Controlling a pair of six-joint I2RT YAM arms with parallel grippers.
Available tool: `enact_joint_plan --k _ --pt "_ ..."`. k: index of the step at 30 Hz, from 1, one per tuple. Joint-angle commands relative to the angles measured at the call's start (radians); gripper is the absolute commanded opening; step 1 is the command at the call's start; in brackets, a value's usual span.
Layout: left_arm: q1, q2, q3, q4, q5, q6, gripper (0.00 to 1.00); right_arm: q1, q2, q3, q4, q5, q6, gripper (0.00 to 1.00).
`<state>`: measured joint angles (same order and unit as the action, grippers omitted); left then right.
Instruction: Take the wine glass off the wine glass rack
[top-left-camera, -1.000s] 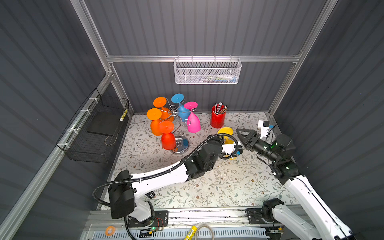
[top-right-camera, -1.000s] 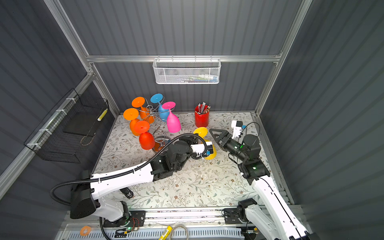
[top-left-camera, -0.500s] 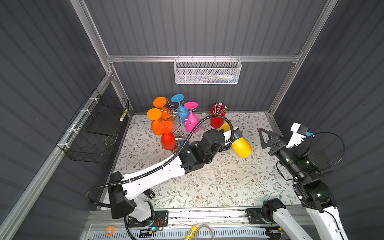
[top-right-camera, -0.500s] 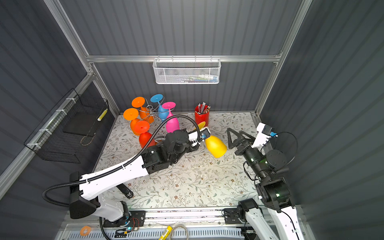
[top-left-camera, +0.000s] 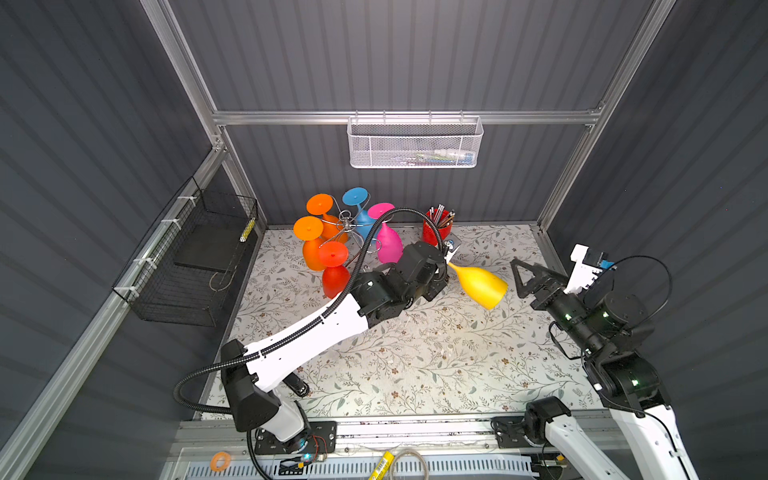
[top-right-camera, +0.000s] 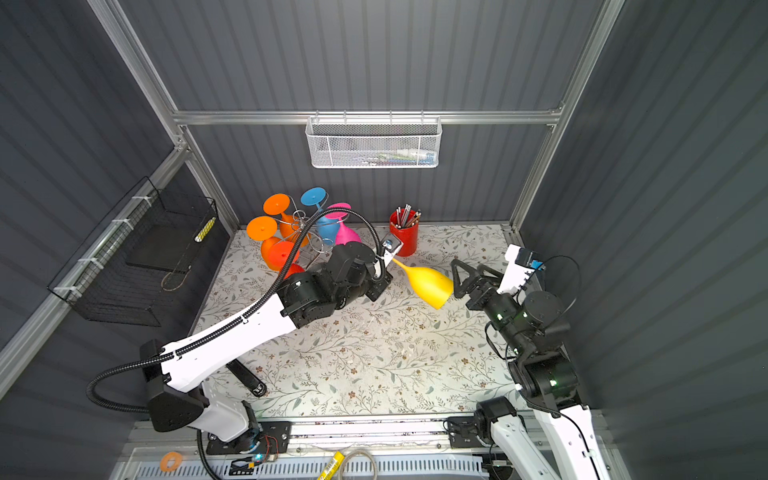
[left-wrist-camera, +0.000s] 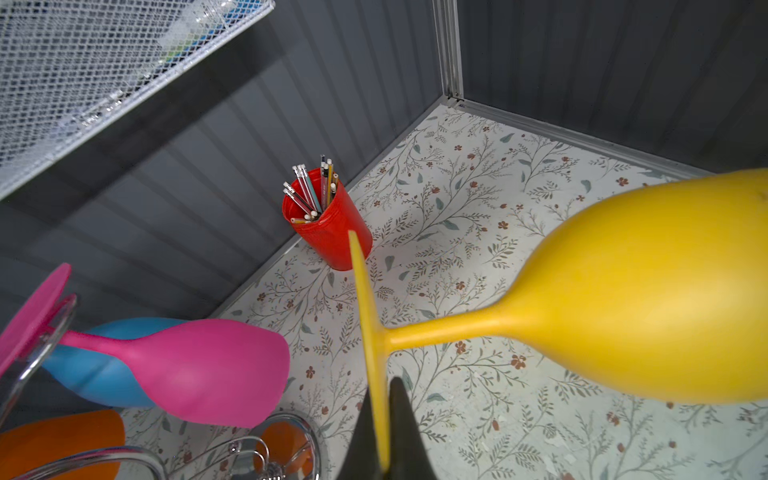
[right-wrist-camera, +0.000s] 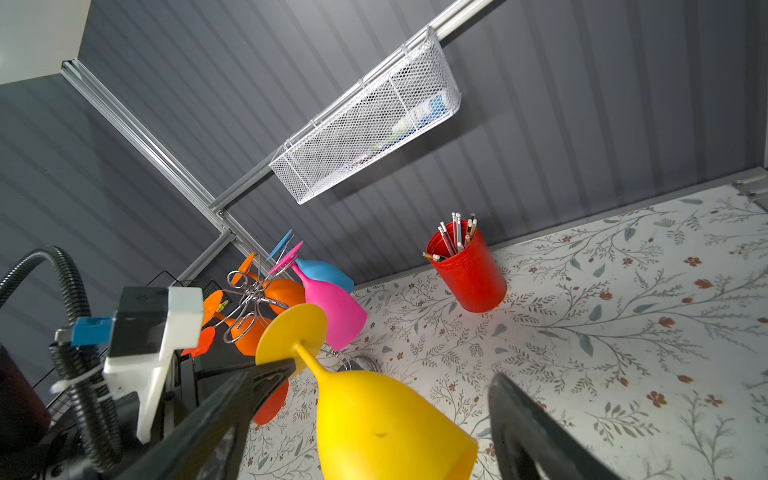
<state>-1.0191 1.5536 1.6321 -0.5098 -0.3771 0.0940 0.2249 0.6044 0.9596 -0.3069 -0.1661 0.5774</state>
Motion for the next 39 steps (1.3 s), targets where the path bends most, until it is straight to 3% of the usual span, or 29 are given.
enact_joint_plan --k 1,9,16,36,39 --pt "0.035 0.008 0.046 -0.049 0.11 -0.135 0.0 -0.004 0.003 0.041 -0.036 -0.053 -0.028 0.87" --pt "0.115 0.021 0.034 -0.054 0.272 -0.258 0.0 -0.003 0.068 0.115 -0.176 -0.143 -0.017 0.8" --pt "0.135 0.056 0.045 -0.039 0.329 -0.313 0.0 -0.002 0.081 0.127 -0.208 -0.196 -0.016 0.74" --pt "0.157 0.05 0.045 0.01 0.403 -0.364 0.0 -0.002 0.188 0.076 -0.029 -0.328 0.068 0.53" --pt "0.157 0.046 0.036 0.018 0.398 -0.366 0.0 -0.002 0.207 0.078 0.011 -0.344 0.078 0.46"
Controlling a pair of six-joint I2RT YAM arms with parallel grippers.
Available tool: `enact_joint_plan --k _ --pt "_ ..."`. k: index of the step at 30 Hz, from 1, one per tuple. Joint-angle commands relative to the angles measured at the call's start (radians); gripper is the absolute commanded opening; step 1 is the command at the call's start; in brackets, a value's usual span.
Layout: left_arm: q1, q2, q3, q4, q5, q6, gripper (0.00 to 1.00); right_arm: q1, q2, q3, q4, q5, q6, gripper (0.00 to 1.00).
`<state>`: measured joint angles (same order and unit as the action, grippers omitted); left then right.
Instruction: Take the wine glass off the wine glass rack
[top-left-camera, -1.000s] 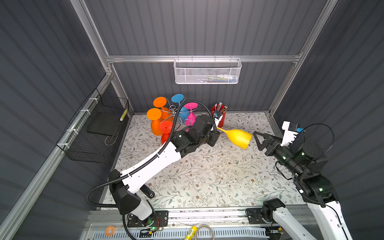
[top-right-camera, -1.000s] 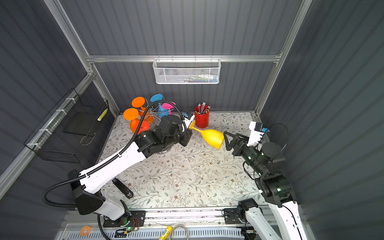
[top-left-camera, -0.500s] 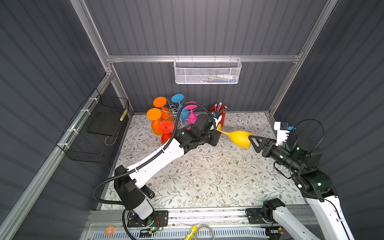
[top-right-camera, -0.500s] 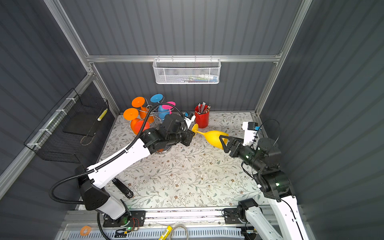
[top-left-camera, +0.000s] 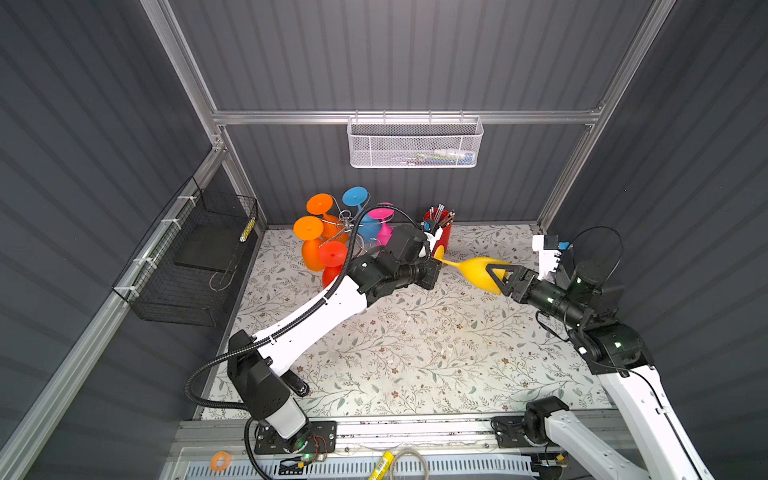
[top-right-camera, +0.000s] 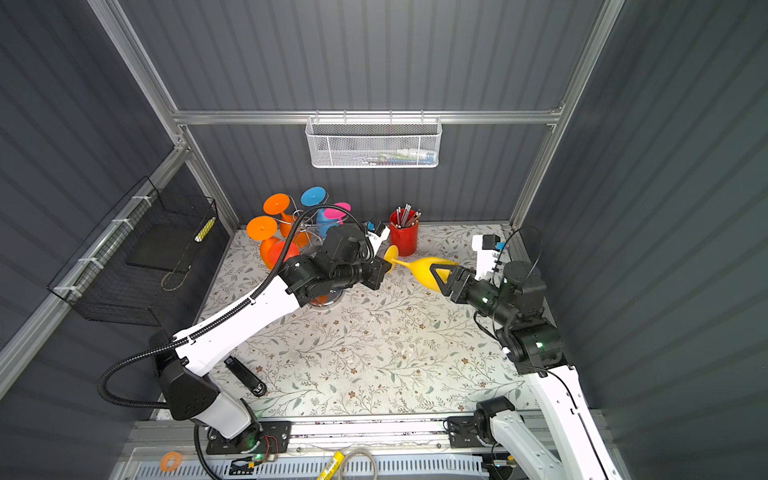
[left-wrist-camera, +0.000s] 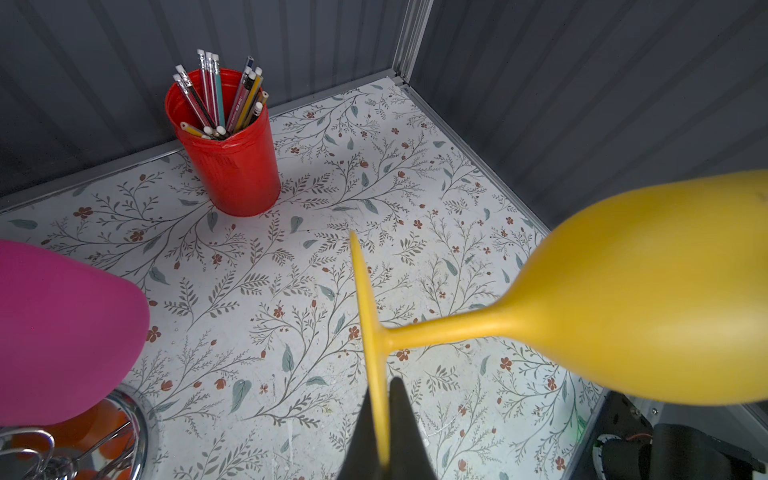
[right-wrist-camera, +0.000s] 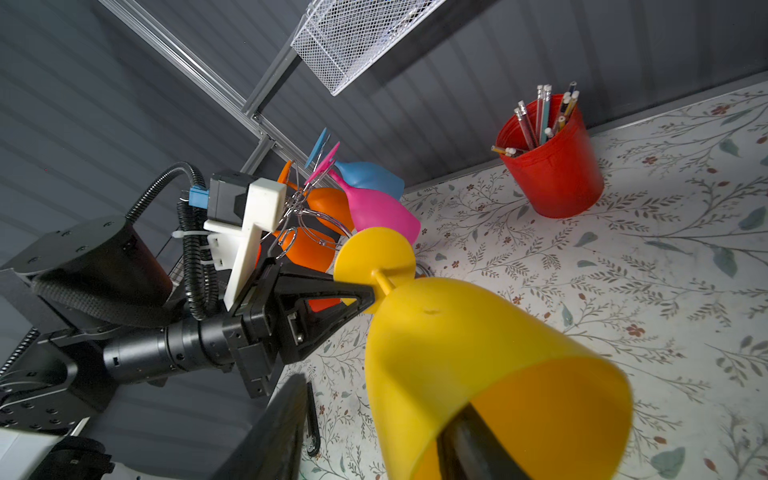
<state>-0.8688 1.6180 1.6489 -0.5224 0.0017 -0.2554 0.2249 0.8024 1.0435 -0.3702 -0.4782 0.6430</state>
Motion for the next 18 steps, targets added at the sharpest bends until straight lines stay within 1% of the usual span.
enact_joint_plan --k 1,6,9,11,12,14,15,16,18 --pt "0.007 -0.02 0.016 0.035 0.018 -0.016 0.0 -0.002 0.017 -0.001 0.081 -0.034 0.013 0.43" --pt "0.007 -0.028 0.009 0.047 0.018 -0.019 0.0 -0.002 0.052 0.006 0.12 -0.061 0.029 0.31" --pt "0.008 -0.032 0.008 0.047 0.011 -0.019 0.0 -0.002 0.058 0.007 0.134 -0.065 0.03 0.16" --pt "0.008 -0.034 0.006 0.048 0.004 -0.019 0.0 -0.003 0.058 0.015 0.13 -0.056 0.023 0.04" --pt "0.008 -0.037 0.006 0.048 0.002 -0.019 0.0 -0.002 0.059 0.019 0.13 -0.054 0.02 0.0" --pt "0.008 -0.044 0.003 0.054 -0.001 -0.021 0.02 -0.004 0.067 0.036 0.114 -0.052 0.009 0.0" --pt "0.008 -0.047 0.003 0.056 -0.002 -0.021 0.06 -0.004 0.07 0.043 0.106 -0.049 0.002 0.0" --pt "0.008 -0.05 0.003 0.057 -0.004 -0.021 0.13 -0.003 0.073 0.052 0.094 -0.042 -0.006 0.0" --pt "0.008 -0.057 0.002 0.057 -0.012 -0.019 0.33 -0.003 0.079 0.081 0.054 -0.014 -0.032 0.0"
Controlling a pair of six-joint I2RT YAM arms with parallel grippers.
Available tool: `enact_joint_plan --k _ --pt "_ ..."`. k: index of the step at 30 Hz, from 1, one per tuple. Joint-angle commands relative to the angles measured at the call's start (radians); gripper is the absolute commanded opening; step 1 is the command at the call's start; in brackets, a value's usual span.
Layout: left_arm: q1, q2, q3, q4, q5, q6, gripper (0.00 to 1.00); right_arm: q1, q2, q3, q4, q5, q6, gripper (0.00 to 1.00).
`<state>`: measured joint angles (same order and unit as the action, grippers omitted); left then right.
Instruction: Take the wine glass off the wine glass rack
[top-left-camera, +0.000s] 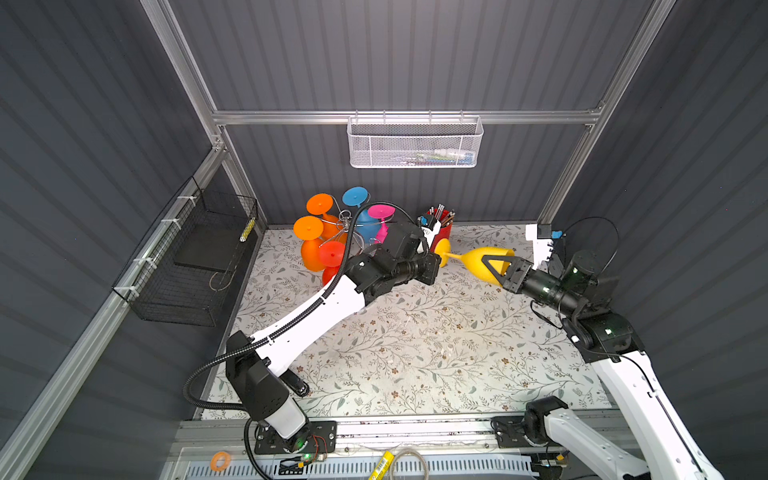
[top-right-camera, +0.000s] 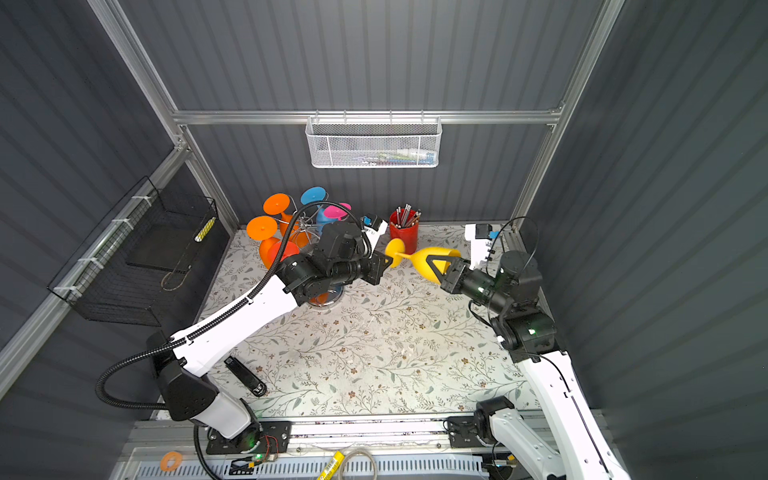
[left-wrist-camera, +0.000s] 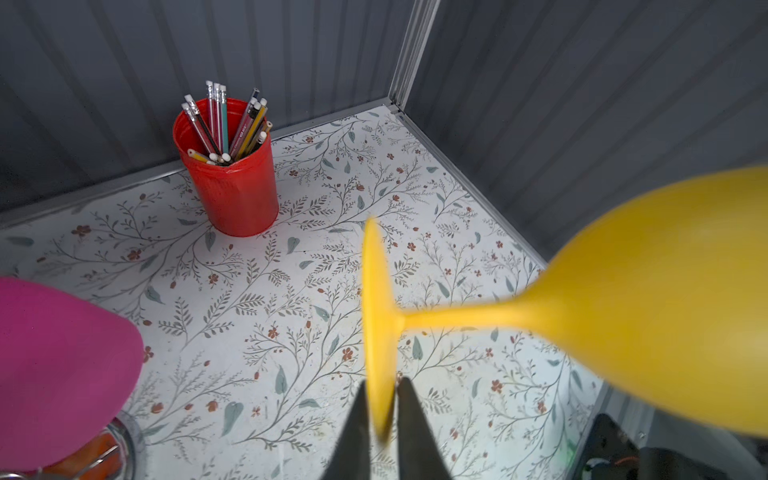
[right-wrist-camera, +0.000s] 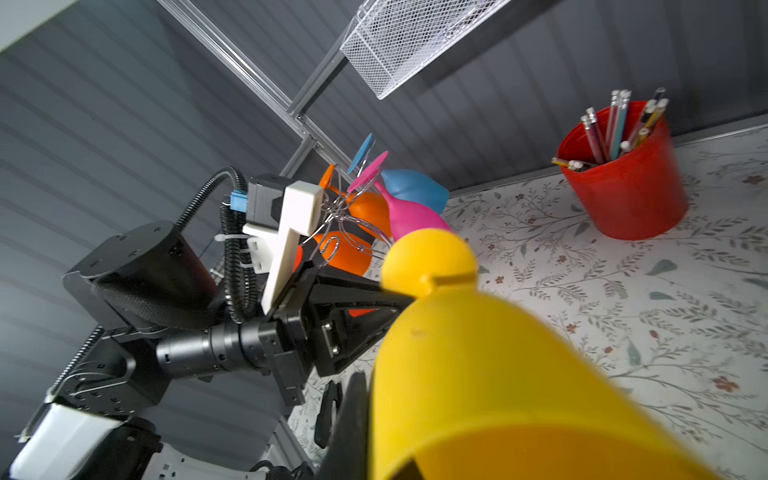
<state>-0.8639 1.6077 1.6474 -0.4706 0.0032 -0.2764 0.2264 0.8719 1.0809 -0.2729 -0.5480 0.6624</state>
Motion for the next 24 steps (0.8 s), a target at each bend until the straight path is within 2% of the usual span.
enact_joint_plan --k 1,2,5,7,11,15,24 --pt "0.003 -0.05 0.002 0.005 -0.019 0.006 0.41 -0.005 0.014 0.061 -0.067 0.076 -0.068 0.0" --pt "0.003 -0.055 -0.003 0.006 -0.025 0.009 0.51 -0.006 0.018 0.08 -0.096 0.097 -0.085 0.0" --pt "0.003 -0.067 -0.021 0.003 -0.041 0.019 0.7 -0.005 0.035 0.133 -0.197 0.178 -0.143 0.0" --pt "0.003 -0.075 -0.035 0.004 -0.05 0.026 0.77 -0.005 0.047 0.159 -0.25 0.255 -0.178 0.0" --pt "0.004 -0.087 -0.053 -0.001 -0.062 0.044 0.83 -0.005 0.106 0.225 -0.36 0.375 -0.257 0.0" --pt "0.003 -0.095 -0.057 -0.017 -0.069 0.076 0.85 -0.006 0.201 0.3 -0.433 0.481 -0.324 0.0" --pt "-0.02 -0.128 -0.03 -0.097 -0.067 0.225 0.93 -0.015 0.509 0.476 -0.499 0.548 -0.408 0.0"
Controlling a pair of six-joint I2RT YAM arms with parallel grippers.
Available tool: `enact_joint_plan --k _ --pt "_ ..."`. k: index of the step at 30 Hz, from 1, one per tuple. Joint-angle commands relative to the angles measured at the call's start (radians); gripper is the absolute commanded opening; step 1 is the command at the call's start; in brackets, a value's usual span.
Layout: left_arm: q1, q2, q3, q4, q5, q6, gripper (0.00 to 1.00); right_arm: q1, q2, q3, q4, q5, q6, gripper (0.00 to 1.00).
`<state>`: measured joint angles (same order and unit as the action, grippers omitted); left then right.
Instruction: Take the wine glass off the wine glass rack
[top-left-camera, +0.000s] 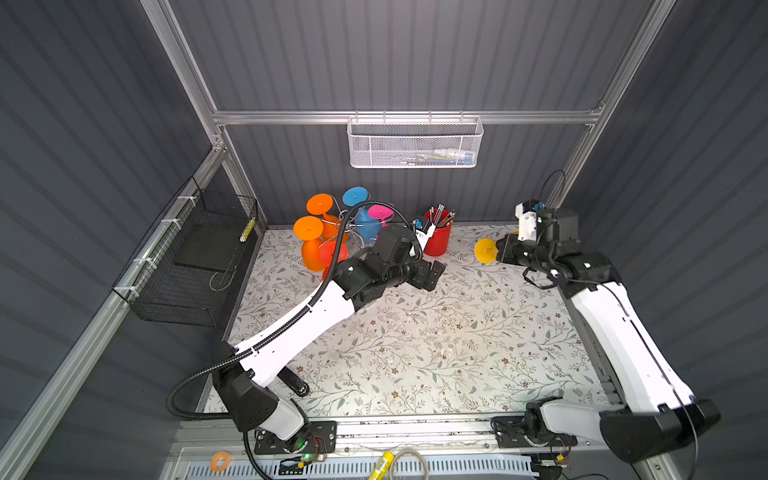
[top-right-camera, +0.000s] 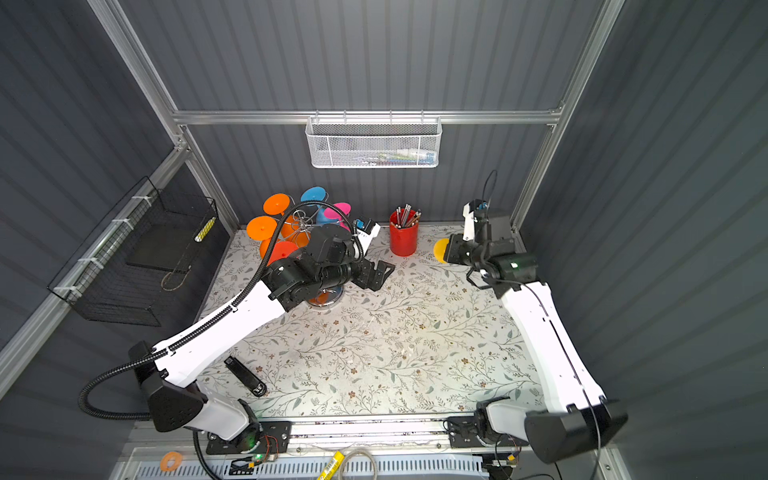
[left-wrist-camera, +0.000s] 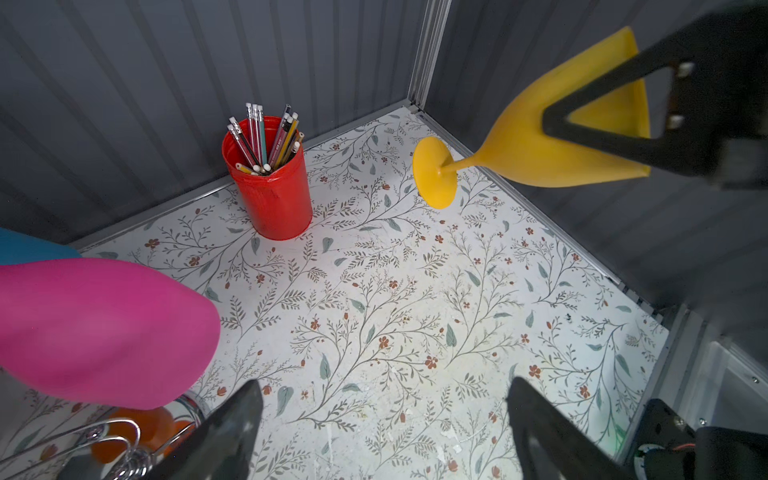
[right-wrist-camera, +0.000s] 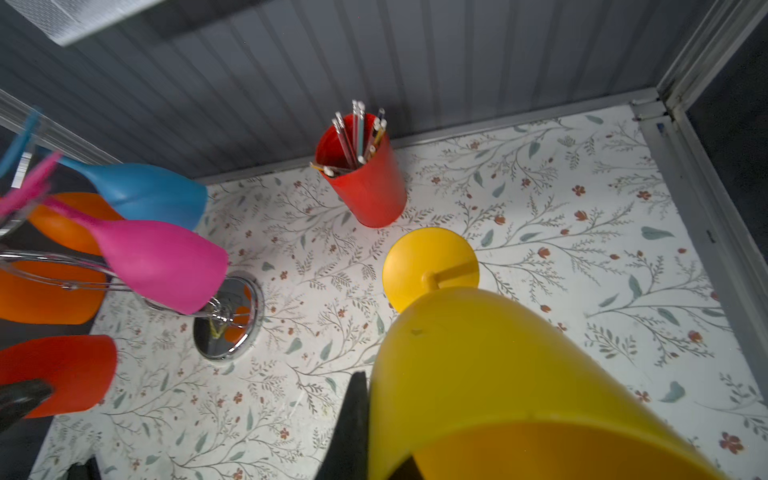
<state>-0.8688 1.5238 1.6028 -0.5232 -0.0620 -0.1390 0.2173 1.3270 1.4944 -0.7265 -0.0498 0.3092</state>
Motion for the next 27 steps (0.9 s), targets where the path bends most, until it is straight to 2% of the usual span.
enact_joint_plan --k 1,5,11,27 --pt "-0.028 -0.045 0.025 -0.056 -0.004 0.115 0.93 -0.008 0.093 0.089 -0.052 0.05 -0.064 0.0" --pt "-0.096 -0.049 0.042 -0.074 0.015 0.234 0.96 -0.022 0.223 0.191 -0.081 0.047 -0.095 0.0" --pt "-0.171 -0.094 0.012 -0.078 -0.01 0.338 0.97 -0.037 0.423 0.35 -0.153 0.023 -0.136 0.0" --pt "-0.19 -0.351 -0.179 -0.049 0.011 0.406 0.97 -0.036 0.816 0.723 -0.285 0.008 -0.182 0.0"
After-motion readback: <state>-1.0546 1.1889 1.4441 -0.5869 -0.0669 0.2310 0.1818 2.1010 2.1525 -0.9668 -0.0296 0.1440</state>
